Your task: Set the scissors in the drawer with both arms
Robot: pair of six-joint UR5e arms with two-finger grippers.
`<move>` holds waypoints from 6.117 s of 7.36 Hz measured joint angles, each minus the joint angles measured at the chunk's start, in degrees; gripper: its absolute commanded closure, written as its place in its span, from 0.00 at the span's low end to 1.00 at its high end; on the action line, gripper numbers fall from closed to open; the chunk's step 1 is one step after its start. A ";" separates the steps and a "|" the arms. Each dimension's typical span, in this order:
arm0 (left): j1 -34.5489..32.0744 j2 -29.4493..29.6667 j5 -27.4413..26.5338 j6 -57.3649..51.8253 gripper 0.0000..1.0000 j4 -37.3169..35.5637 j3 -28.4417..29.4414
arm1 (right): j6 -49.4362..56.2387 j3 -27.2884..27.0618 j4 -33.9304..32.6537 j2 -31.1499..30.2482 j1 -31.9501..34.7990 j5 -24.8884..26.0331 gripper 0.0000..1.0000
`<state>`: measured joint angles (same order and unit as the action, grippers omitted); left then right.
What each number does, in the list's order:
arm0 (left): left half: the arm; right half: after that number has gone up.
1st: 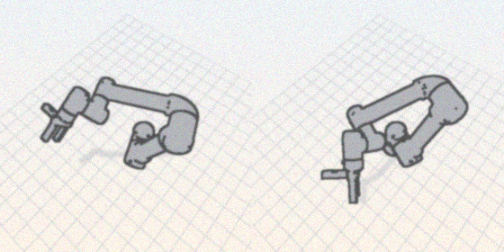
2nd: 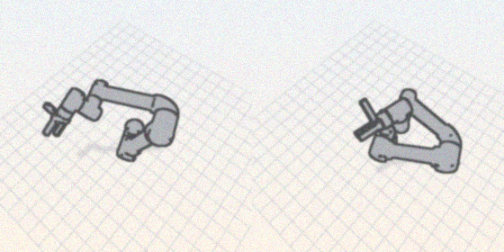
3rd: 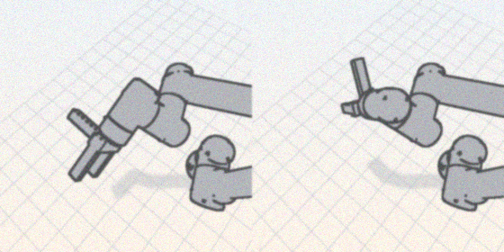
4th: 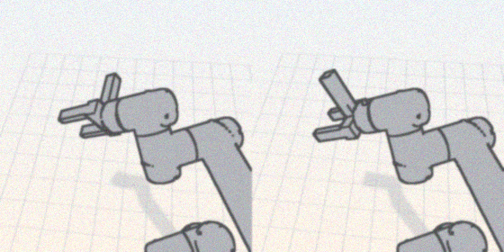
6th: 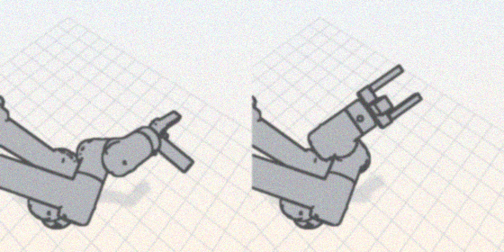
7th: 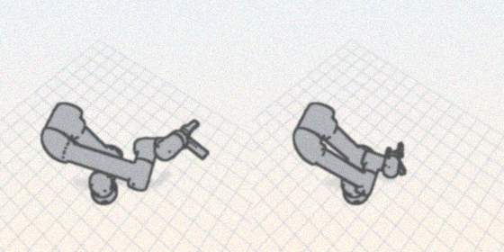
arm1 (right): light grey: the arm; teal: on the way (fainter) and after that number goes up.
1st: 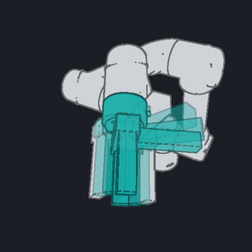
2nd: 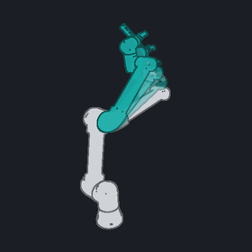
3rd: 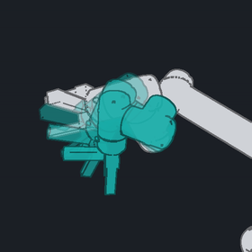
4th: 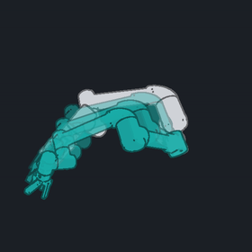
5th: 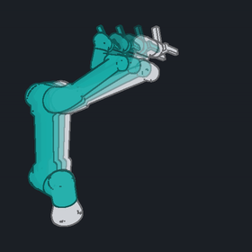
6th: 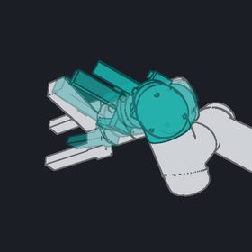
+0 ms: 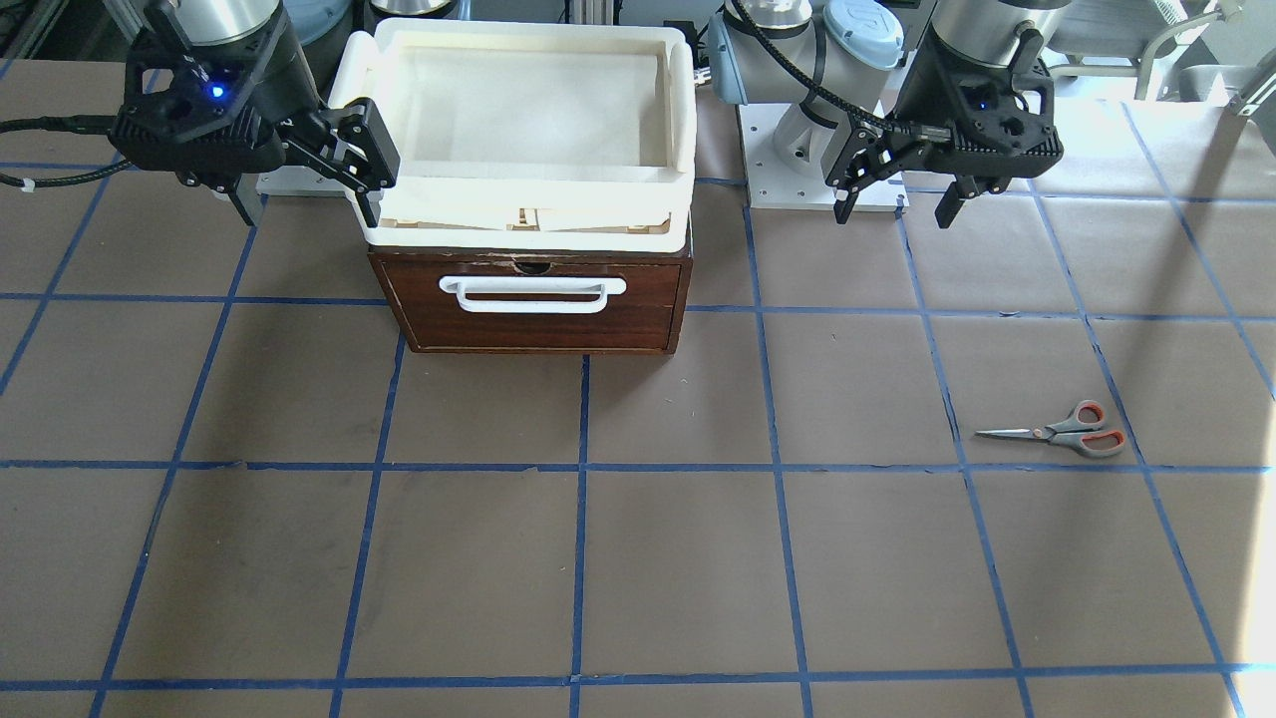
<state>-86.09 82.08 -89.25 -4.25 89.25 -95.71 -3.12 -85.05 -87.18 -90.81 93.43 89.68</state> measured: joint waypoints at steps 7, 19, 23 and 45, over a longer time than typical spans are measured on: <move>1.53 0.53 -0.85 -7.82 0.00 0.06 -0.36 | 0.32 -5.04 -0.08 4.84 2.72 -3.25 0.00; 25.27 24.95 -9.68 -118.06 0.00 -18.20 -0.89 | 79.84 0.84 -0.96 20.61 9.97 -9.90 0.02; 30.23 31.98 -9.51 -124.05 0.04 -20.05 -0.94 | 85.25 1.07 2.46 22.81 11.15 -9.74 0.02; 28.67 34.43 -8.77 -125.83 1.00 -29.98 -4.80 | 80.02 1.16 1.64 25.17 14.62 -5.19 0.39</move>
<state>-57.42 116.51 -98.03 -130.09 59.27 -100.51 76.90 -83.89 -85.54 -65.64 108.05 84.49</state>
